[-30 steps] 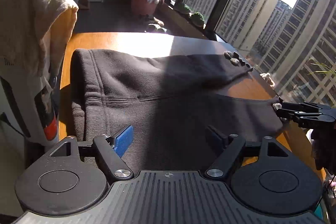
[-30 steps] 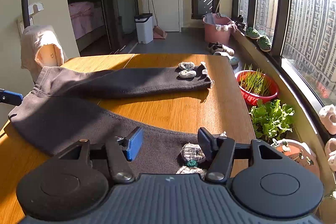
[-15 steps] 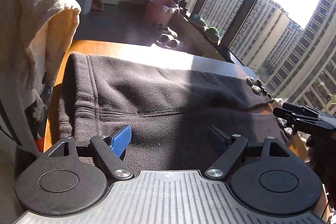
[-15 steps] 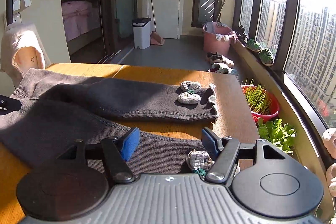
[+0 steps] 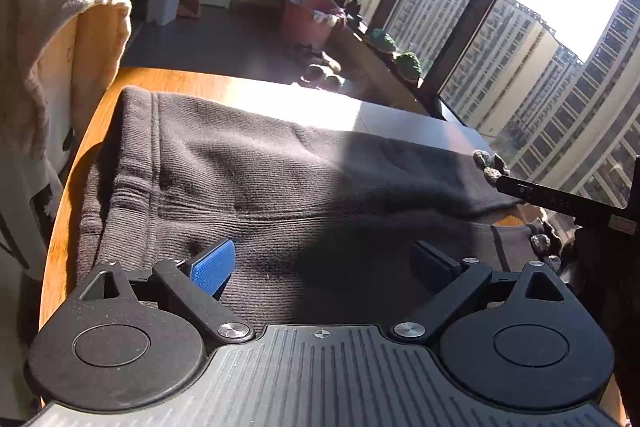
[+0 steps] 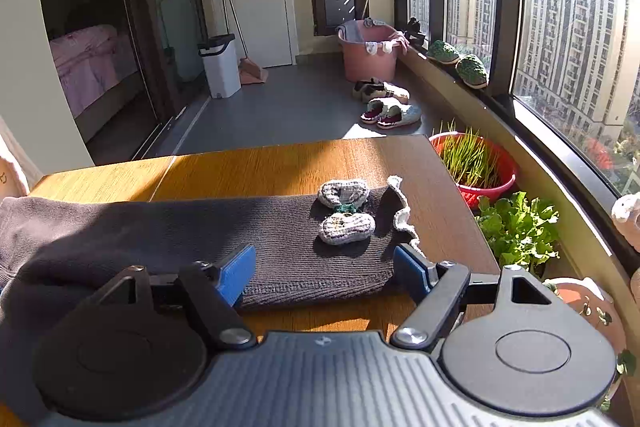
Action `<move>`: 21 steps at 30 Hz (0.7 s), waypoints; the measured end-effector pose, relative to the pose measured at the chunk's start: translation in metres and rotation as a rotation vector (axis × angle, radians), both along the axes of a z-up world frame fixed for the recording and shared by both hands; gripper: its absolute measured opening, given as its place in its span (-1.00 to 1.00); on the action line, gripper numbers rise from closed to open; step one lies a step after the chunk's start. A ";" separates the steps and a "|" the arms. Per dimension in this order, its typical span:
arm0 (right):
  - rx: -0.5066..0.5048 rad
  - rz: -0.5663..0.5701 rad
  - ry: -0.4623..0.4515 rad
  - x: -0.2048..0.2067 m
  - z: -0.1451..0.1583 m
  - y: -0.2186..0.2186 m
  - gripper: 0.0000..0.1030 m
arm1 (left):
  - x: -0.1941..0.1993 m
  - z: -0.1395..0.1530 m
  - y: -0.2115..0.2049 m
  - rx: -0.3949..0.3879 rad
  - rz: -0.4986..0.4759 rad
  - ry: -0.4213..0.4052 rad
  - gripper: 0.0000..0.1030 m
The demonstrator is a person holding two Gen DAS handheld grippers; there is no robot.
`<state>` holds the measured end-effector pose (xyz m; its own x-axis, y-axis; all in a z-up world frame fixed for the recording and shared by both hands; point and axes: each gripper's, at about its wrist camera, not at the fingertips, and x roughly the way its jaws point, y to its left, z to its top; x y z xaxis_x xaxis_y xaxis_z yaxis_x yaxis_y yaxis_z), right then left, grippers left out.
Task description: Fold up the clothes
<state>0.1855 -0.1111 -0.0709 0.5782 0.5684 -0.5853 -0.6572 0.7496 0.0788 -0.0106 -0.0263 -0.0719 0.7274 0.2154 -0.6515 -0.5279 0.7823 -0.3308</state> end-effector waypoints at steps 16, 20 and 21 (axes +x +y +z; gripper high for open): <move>0.023 -0.046 0.119 -0.155 -0.015 -0.085 1.00 | -0.044 -0.010 -0.132 0.230 0.164 0.249 1.00; -0.084 -0.073 0.093 -0.161 -0.019 -0.075 1.00 | -0.049 -0.013 -0.142 0.248 0.175 0.246 1.00; -0.113 -0.070 0.083 -0.162 -0.019 -0.072 1.00 | -0.049 -0.014 -0.144 0.258 0.182 0.235 1.00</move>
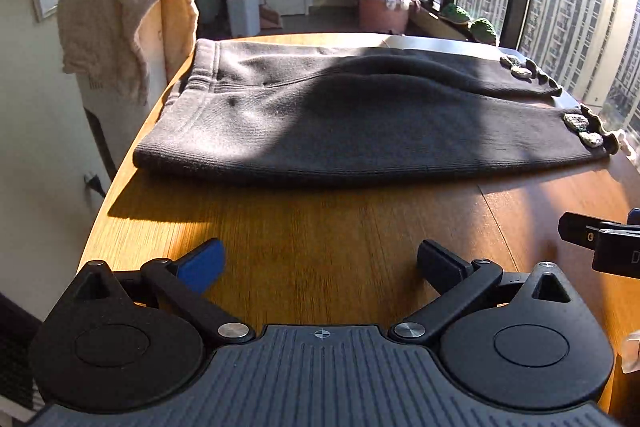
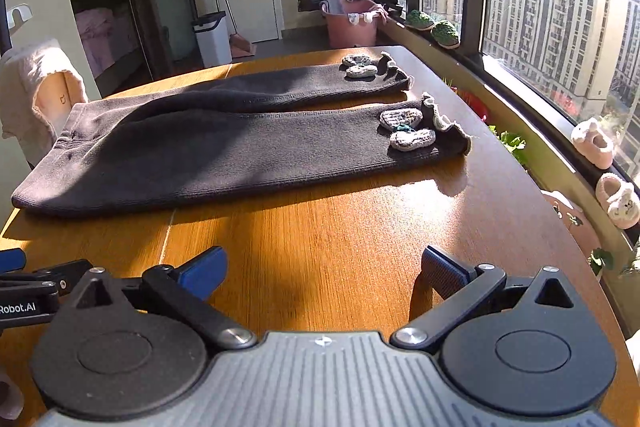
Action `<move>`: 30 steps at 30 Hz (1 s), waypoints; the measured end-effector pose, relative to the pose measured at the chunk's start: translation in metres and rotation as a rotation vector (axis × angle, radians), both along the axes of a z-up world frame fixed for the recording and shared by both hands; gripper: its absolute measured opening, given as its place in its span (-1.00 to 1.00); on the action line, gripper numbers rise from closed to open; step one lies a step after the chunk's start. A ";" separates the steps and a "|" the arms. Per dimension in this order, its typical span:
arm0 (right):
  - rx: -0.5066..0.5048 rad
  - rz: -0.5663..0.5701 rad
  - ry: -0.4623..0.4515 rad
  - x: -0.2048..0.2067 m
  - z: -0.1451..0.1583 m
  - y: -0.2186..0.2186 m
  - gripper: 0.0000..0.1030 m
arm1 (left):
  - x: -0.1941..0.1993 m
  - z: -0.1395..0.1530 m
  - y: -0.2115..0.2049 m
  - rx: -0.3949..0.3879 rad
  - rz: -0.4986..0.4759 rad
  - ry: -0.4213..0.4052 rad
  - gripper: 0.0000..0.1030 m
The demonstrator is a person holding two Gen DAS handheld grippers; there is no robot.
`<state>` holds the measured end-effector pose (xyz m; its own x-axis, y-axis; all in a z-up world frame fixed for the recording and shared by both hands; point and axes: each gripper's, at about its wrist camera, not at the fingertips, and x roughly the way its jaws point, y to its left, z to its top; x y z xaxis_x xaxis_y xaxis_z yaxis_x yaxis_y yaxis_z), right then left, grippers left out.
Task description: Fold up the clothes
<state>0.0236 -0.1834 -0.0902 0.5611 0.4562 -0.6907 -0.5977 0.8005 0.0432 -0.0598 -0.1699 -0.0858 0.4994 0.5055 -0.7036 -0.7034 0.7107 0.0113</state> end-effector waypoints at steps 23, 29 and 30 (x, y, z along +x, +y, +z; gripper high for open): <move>-0.036 0.018 -0.018 -0.005 0.005 -0.003 1.00 | 0.003 -0.002 0.001 0.026 0.013 -0.025 1.00; -0.035 0.018 -0.018 -0.004 0.005 -0.004 1.00 | 0.003 -0.002 0.002 0.026 0.012 -0.025 1.00; -0.035 0.018 -0.018 -0.004 0.005 -0.004 1.00 | 0.003 -0.002 0.002 0.026 0.012 -0.025 1.00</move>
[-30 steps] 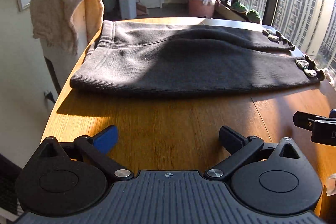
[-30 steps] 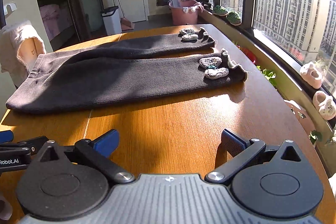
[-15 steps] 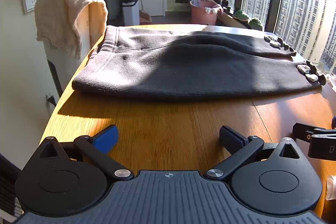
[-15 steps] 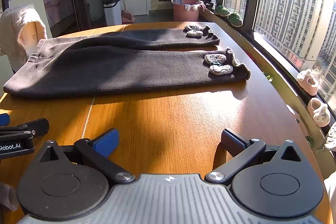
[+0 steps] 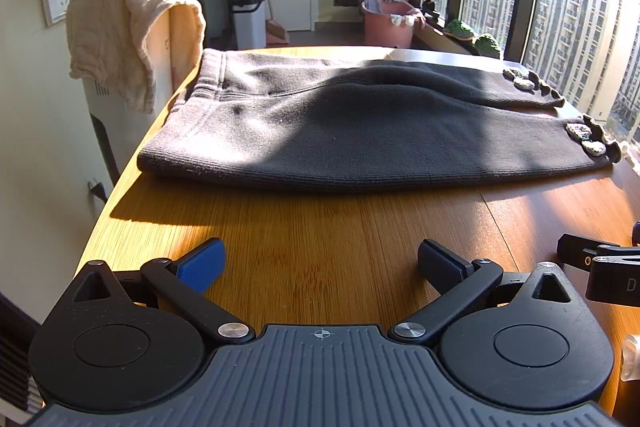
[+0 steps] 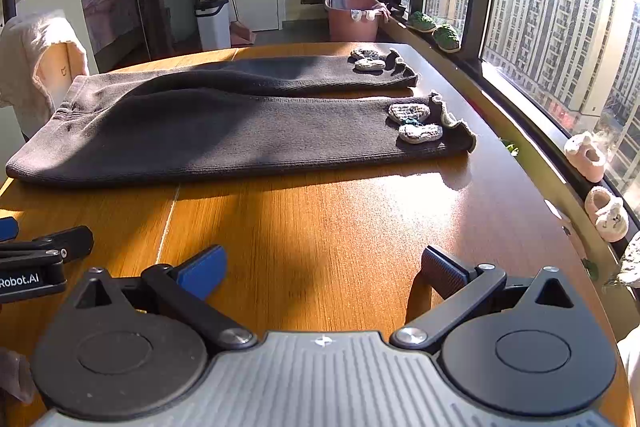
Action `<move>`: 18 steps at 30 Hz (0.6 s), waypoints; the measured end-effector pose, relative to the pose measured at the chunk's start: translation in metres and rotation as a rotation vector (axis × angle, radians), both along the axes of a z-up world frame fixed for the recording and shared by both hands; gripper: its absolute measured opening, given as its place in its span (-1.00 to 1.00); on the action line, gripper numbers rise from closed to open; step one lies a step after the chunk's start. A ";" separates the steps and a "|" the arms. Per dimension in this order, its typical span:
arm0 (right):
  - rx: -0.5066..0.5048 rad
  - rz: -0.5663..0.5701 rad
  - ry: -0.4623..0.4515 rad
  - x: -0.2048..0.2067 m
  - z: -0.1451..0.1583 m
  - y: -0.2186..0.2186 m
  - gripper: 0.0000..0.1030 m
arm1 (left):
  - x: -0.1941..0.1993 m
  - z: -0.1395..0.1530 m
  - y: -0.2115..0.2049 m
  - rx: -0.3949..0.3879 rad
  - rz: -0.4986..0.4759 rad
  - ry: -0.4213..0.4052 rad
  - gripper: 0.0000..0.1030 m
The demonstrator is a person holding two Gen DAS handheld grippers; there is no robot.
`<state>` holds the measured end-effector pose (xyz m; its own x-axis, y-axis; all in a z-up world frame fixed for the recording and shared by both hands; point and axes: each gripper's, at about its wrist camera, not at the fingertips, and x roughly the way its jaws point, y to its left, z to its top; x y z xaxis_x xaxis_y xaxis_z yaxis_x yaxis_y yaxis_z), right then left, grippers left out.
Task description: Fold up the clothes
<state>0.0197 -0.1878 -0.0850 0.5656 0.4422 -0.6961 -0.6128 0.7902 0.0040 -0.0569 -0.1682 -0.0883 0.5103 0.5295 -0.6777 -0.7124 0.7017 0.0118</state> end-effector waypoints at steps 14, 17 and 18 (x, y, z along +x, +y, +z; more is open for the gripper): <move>0.001 0.001 0.000 0.002 0.000 -0.002 1.00 | 0.000 0.000 -0.001 0.001 0.001 0.000 1.00; 0.001 0.001 0.000 0.002 0.000 -0.002 1.00 | 0.000 0.000 -0.001 0.001 0.000 0.000 1.00; 0.001 0.001 0.000 0.002 0.000 -0.002 1.00 | 0.000 0.000 -0.001 0.001 0.000 0.000 1.00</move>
